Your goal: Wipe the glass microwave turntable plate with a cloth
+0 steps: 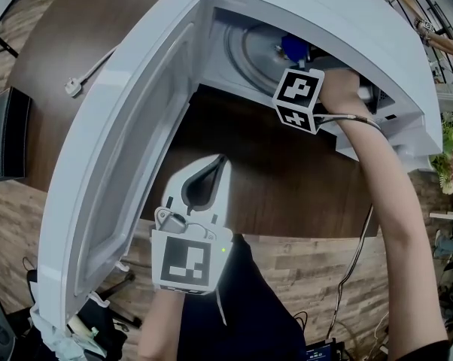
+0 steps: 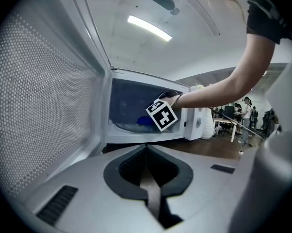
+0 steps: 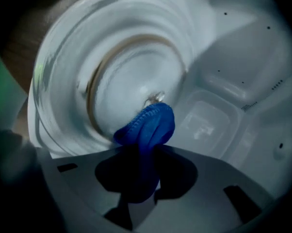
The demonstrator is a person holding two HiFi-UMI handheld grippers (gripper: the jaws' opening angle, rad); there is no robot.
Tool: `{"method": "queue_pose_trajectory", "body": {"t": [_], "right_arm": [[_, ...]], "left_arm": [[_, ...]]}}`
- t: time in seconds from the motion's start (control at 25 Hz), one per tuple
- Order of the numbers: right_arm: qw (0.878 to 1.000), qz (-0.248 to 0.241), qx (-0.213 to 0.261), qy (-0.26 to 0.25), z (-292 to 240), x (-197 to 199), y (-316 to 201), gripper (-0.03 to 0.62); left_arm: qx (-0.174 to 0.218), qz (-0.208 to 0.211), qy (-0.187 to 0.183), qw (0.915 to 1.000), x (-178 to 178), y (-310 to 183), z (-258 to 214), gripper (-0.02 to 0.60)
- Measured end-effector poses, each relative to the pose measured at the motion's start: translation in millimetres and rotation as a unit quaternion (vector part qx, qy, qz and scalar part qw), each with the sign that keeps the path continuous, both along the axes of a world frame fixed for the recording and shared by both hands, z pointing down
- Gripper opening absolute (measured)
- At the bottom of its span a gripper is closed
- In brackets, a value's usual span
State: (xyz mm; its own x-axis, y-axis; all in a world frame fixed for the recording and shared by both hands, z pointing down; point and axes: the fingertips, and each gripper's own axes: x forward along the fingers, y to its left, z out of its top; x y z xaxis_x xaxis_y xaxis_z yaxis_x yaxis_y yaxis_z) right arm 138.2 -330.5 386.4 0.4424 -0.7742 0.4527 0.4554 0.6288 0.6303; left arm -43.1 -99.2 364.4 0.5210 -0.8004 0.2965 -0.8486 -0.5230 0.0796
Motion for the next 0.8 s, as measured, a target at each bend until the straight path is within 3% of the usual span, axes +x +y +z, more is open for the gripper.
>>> {"method": "queue_pose_trajectory", "body": {"t": [0.2,0.48,0.8], "right_arm": [[0.995,-0.049,0.037,-0.083,-18,-33,-1,0.087],[0.967,-0.089,0.034,-0.236,-30,-79,25,0.089],[0.953,-0.113,-0.025,-0.28,-27,-121,62,0.089]], "left_arm": [[-0.002,0.003,0.0,1.0,-1,1,2,0.008],[-0.005,-0.003,-0.003,1.0,-9,2,3,0.008],[-0.013,-0.009,-0.003,0.9999,-12,4,7,0.008]]}}
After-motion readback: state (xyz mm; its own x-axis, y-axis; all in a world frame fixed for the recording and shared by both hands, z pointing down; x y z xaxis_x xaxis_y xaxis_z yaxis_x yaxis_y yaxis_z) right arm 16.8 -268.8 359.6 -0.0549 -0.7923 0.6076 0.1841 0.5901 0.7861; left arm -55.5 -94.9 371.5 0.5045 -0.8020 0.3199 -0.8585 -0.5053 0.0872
